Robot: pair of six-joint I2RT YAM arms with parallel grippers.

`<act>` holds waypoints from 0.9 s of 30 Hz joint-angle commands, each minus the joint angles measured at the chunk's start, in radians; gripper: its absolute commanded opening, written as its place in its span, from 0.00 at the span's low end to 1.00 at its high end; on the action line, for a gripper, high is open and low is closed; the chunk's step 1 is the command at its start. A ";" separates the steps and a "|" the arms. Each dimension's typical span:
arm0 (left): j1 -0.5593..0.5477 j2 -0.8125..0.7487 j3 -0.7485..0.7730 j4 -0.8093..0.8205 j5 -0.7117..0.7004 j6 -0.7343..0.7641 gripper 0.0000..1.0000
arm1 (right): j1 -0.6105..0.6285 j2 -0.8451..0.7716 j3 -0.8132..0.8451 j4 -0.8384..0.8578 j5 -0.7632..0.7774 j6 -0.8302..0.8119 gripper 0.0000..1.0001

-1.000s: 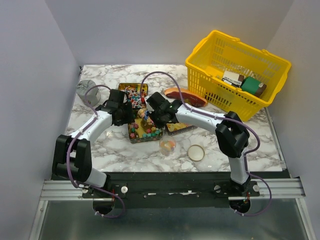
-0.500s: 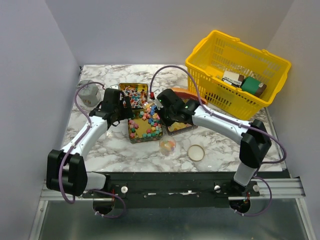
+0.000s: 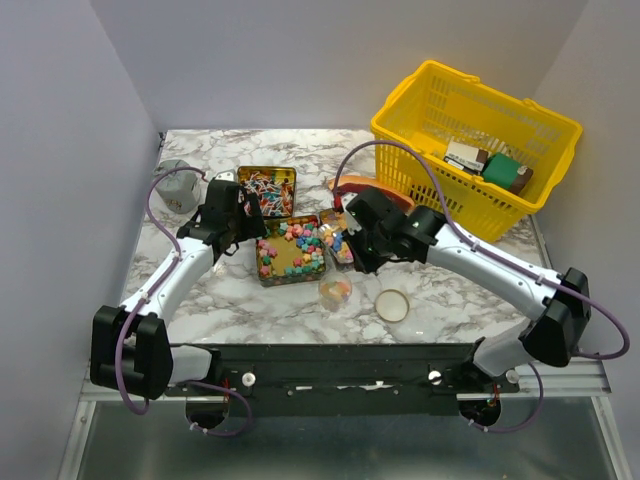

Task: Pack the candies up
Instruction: Place the fake candies in the packing bottle.

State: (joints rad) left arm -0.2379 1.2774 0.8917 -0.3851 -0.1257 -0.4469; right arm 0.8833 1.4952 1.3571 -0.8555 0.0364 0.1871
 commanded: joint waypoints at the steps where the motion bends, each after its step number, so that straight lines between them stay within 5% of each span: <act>1: 0.002 -0.003 -0.010 0.029 -0.006 -0.019 0.99 | 0.000 -0.075 -0.064 -0.129 -0.061 0.046 0.01; 9: 0.002 0.016 -0.005 0.020 -0.006 -0.032 0.99 | 0.049 -0.124 -0.154 -0.203 -0.147 0.040 0.01; 27: 0.002 0.010 0.000 0.009 -0.034 -0.036 0.99 | 0.075 0.030 -0.052 -0.390 -0.144 0.089 0.01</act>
State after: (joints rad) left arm -0.2379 1.2884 0.8913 -0.3832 -0.1265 -0.4728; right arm 0.9501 1.5093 1.2568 -1.1786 -0.1055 0.2382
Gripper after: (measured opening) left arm 0.988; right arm 0.173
